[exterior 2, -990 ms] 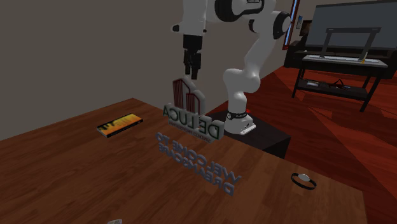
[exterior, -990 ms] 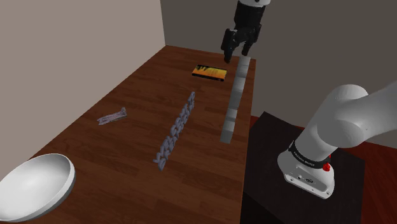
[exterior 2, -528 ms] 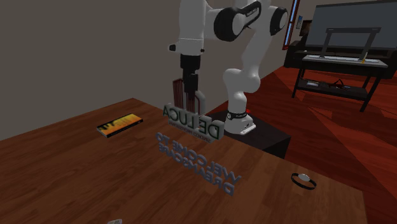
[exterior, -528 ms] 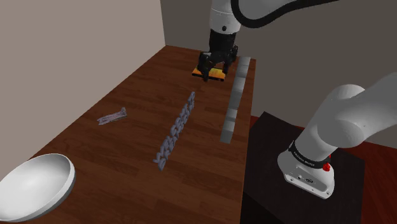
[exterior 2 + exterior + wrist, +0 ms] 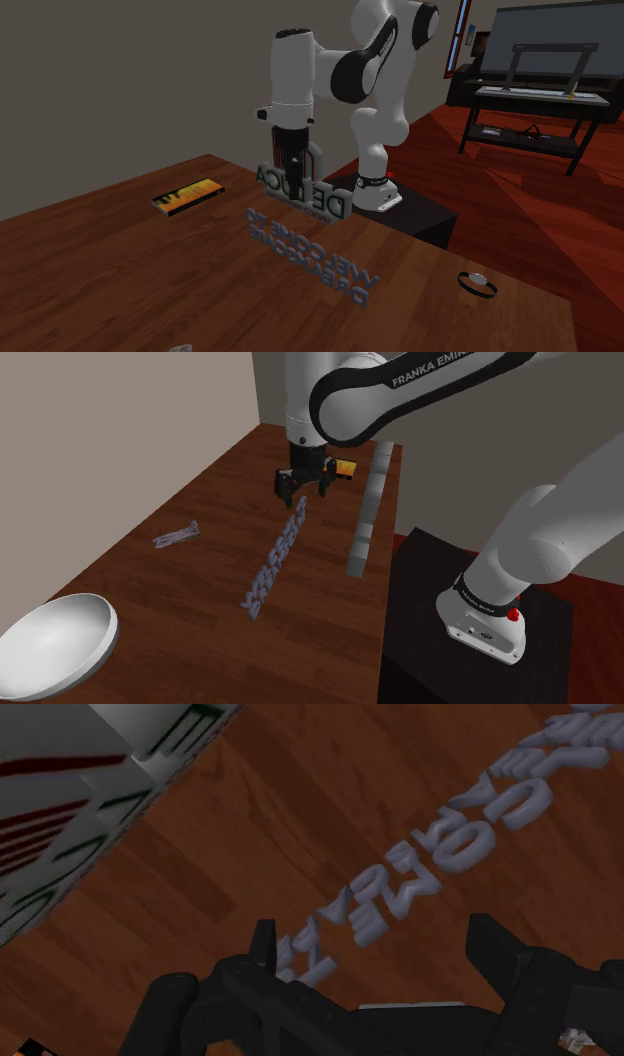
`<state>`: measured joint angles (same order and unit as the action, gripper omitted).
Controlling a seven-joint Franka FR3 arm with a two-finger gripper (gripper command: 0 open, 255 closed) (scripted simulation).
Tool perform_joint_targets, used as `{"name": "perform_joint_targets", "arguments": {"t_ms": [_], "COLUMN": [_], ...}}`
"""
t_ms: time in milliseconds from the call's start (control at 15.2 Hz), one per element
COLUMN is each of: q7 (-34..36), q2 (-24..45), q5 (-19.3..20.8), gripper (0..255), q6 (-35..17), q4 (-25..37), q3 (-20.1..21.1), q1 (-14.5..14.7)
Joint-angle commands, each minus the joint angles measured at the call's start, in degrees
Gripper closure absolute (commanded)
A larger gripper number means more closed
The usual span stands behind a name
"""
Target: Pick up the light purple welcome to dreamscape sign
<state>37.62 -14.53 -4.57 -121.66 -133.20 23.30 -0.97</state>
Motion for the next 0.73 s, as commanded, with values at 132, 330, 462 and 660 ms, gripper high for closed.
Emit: {"name": "perform_joint_targets", "arguments": {"t_ms": [132, 330, 462, 660], "q7": [7.50, 10.40, 10.84, 11.58], "q2": [9.74, 13.59, 14.51, 16.01], "q5": [3.91, 5.96, 6.53, 7.51], "gripper": [0, 0, 0, 0], "q6": [-4.59, -6.48, -7.99, -10.25], "q4": [3.81, 5.10, 4.41, 3.46], "q3": [3.02, 3.60, 3.61, 3.62], "q1": [-0.44, -0.22, -0.19, -0.15]}}
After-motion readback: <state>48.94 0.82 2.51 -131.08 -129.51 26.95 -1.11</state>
